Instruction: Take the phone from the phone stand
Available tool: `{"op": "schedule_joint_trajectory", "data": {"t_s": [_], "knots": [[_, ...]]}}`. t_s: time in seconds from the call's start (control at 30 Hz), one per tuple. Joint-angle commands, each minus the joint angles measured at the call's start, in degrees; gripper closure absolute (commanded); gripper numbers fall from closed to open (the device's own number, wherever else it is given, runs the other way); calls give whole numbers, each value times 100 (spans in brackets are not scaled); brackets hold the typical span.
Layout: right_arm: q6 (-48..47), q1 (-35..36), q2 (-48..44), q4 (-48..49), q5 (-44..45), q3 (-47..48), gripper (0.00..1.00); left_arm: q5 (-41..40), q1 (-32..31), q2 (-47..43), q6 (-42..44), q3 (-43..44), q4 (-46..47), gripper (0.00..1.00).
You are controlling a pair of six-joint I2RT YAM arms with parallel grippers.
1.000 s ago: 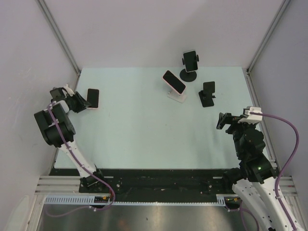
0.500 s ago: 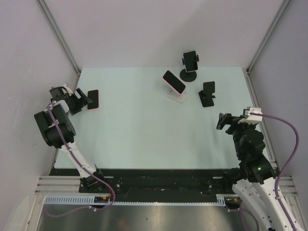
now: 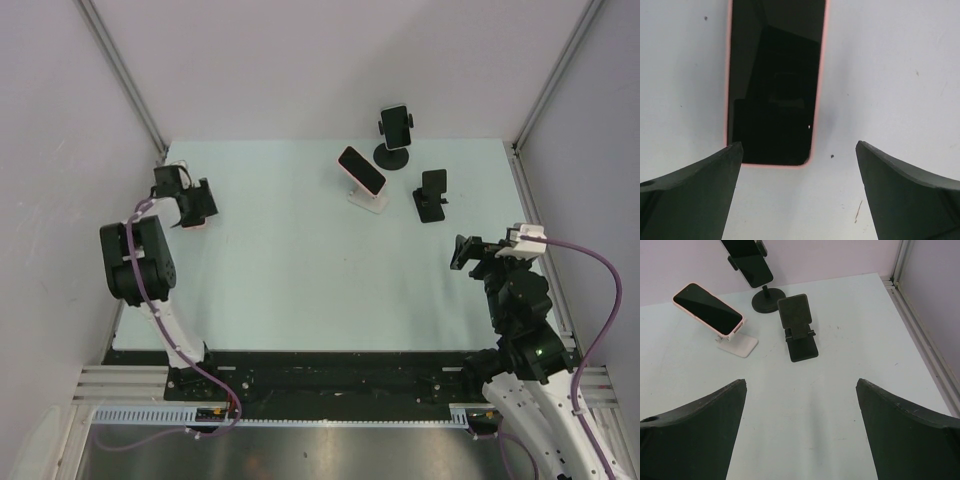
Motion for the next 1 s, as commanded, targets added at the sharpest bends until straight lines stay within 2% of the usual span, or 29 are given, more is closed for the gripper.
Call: {"op": "schedule_joint_trajectory", "data": {"t_s": [0.0, 0.13, 0.3, 0.97], "knots": [[-73, -7, -113, 280, 110, -16, 3, -1153, -263, -119, 443, 74, -241, 0], [-82, 10, -148, 289, 110, -33, 3, -1734, -360, 22, 522, 232, -513, 0], [-73, 10, -157, 289, 110, -33, 3, -1927, -369, 215, 479, 434, -760, 0], [-73, 10, -166, 298, 75, -42, 3, -2042, -352, 233, 382, 470, -918, 0]]}}
